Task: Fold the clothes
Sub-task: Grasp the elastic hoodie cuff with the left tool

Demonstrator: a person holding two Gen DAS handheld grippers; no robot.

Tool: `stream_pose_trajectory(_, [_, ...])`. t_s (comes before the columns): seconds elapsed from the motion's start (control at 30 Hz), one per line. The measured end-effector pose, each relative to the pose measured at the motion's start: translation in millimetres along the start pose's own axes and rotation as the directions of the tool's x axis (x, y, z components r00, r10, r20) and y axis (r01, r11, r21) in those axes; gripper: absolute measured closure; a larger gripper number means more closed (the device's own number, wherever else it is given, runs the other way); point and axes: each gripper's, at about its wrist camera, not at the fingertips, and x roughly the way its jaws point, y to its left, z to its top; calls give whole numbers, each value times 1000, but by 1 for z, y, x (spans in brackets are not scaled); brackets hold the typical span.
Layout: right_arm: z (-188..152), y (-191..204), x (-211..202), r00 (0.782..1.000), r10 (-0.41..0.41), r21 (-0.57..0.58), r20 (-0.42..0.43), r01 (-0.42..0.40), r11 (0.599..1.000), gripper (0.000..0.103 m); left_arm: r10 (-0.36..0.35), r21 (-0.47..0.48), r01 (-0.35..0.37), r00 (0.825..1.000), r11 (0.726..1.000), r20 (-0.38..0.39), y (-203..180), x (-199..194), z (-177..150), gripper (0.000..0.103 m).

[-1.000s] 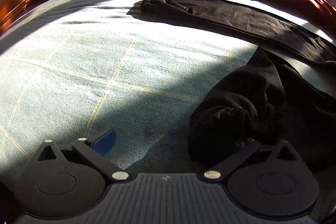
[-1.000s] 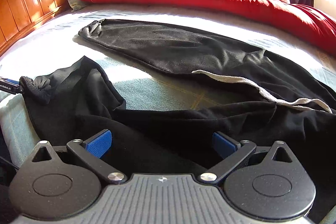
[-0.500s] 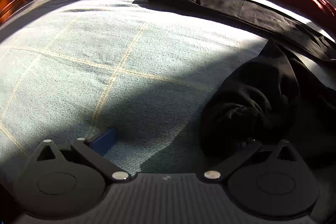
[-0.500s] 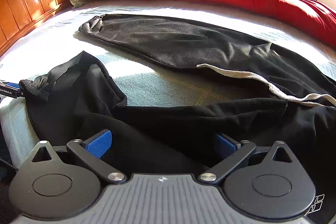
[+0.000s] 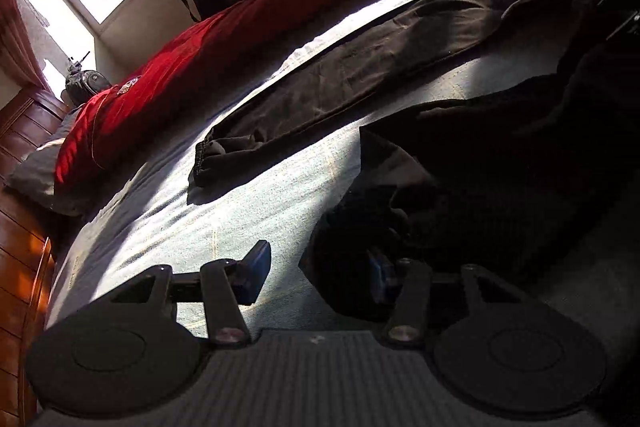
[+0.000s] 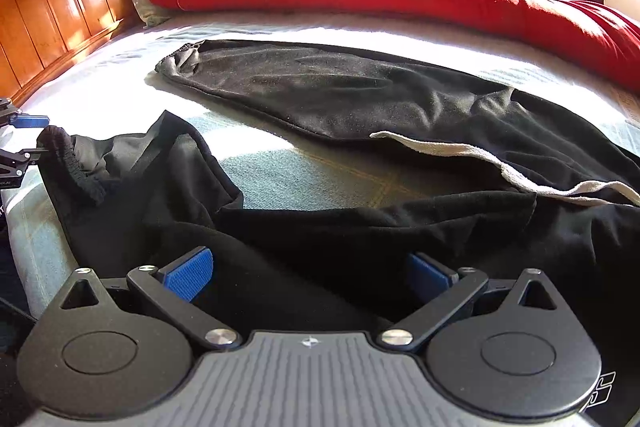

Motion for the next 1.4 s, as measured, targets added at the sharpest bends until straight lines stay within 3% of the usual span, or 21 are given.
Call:
stream_pose_trajectory(0.1, [0, 0, -2, 1000, 4, 2, 8, -4, 1000, 0, 87, 169, -77, 995, 983, -52, -16, 10, -1, 54])
stream_pose_trajectory(0.17, [0, -1, -4, 1000, 9, 1, 15, -9, 1000, 0, 135, 214, -114, 987, 970, -88, -16, 16, -5, 58])
stream_pose_trajectory(0.27, [1, -2, -5, 1000, 10, 2, 12, -10, 1000, 0, 71, 236, -57, 996, 970, -49, -20, 9, -1, 56])
stream_pose_trajectory(0.4, [2, -1, -4, 1000, 10, 4, 17, -10, 1000, 0, -2, 399, 15, 999, 917, -35, -48, 17, 7, 55])
stream_pose_trajectory(0.53, [0, 3, -6, 1000, 3, -2, 14, -3, 1000, 0, -76, 465, 89, 996, 881, -47, -68, 36, 10, 55])
stream_pose_trajectory(0.63, [-4, 4, -8, 1000, -8, 9, 12, 8, 1000, 0, -101, 457, 115, 993, 882, -56, -73, 49, 12, 57])
stream_pose_trajectory(0.7, [-6, 3, -10, 1000, -21, 24, 12, 20, 1000, 0, -102, 419, 115, 993, 901, -54, -67, 50, 13, 75])
stream_pose_trajectory(0.77, [-7, 3, -11, 999, -31, 33, 12, 30, 999, 0, -102, 380, 115, 993, 918, -53, -62, 51, 15, 79])
stream_pose_trajectory(0.93, [-6, 8, -12, 999, -45, 44, 16, 45, 998, 0, -96, 241, 101, 995, 965, -36, -33, 51, 11, 76])
stream_pose_trajectory(1.07, [-3, 18, -9, 998, -56, 35, 14, 55, 998, 0, -103, 211, 108, 994, 971, -34, -18, 61, 1, 71])
stream_pose_trajectory(1.27, [0, 38, -4, 997, -77, 36, 10, 77, 996, 0, -48, 134, 45, 999, 990, 22, 9, 69, -4, 71])
stream_pose_trajectory(1.4, [2, 52, -3, 996, -92, 40, 9, 91, 995, 0, -131, 81, 126, 990, 989, 54, 32, 70, -9, 69])
